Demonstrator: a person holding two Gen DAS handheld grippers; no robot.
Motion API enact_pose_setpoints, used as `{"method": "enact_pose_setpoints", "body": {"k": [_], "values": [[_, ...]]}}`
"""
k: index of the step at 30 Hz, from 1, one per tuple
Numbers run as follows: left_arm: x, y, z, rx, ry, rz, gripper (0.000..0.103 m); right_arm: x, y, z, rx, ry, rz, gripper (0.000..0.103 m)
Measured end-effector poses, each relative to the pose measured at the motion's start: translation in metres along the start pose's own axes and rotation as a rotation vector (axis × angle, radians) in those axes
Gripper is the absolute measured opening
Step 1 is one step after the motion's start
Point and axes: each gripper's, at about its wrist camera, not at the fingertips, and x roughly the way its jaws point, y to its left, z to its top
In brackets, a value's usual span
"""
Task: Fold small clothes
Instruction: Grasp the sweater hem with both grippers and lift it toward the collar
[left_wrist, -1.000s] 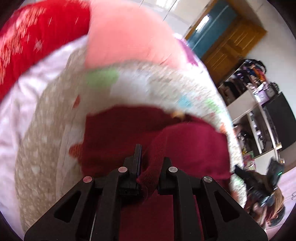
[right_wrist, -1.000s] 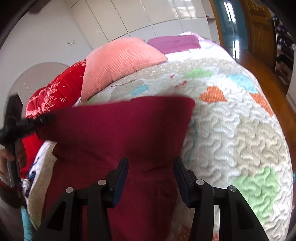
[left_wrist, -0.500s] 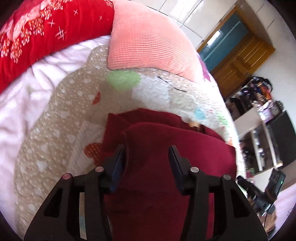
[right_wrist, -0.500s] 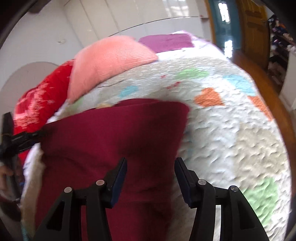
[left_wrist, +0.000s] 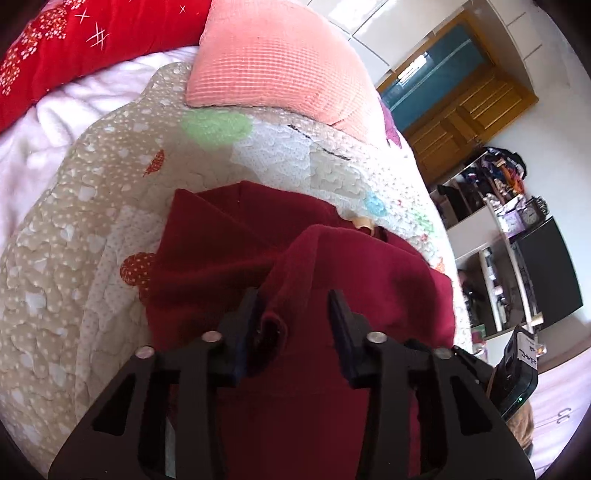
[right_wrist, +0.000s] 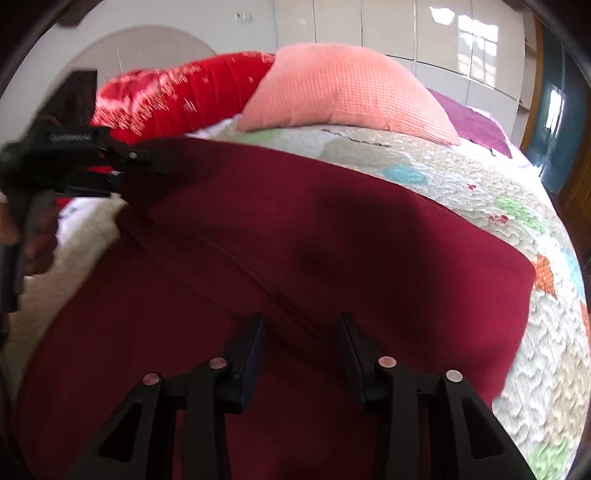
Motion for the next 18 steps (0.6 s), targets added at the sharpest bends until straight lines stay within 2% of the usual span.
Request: {"method": "enact_pose_setpoints", "body": {"k": [1, 2, 4, 5, 8, 10, 12, 13, 16, 18], "values": [[0.002, 0.001, 0.001, -0.002, 0.005, 0.005, 0.022, 0.006, -0.001, 0.001, -0.011, 0.004, -0.014, 0.028], [0.002, 0.001, 0.003, -0.009, 0.010, 0.003, 0.018, 0.009, -0.003, 0.002, -0.006, 0.004, -0.016, 0.025], [-0.009, 0.002, 0.005, -0.025, 0.009, -0.026, 0.018, 0.003, -0.006, 0.004, 0.009, -0.007, 0.004, 0.005], [-0.015, 0.003, 0.006, -0.025, 0.003, -0.042, 0.018, -0.003, -0.006, 0.005, 0.007, -0.018, 0.006, 0.000], [-0.042, 0.006, 0.008, -0.032, -0.042, -0.079, 0.018, -0.037, -0.010, 0.005, 0.036, -0.067, 0.111, 0.000], [-0.047, 0.012, 0.009, -0.044, -0.050, -0.060, 0.018, -0.047, -0.007, 0.004, 0.023, -0.077, 0.113, 0.000], [-0.042, 0.017, 0.010, -0.065, -0.034, -0.053, 0.018, -0.041, -0.006, 0.001, 0.023, -0.068, 0.095, 0.000], [-0.038, 0.018, 0.008, -0.067, -0.020, -0.049, 0.018, -0.032, -0.005, 0.000, 0.015, -0.071, 0.060, 0.001], [-0.035, 0.014, 0.003, -0.041, -0.023, -0.002, 0.018, -0.007, 0.004, 0.002, -0.021, -0.010, 0.021, 0.009], [-0.036, 0.014, 0.001, -0.042, -0.046, 0.027, 0.027, 0.003, 0.009, 0.004, -0.051, -0.009, -0.013, 0.012]]}}
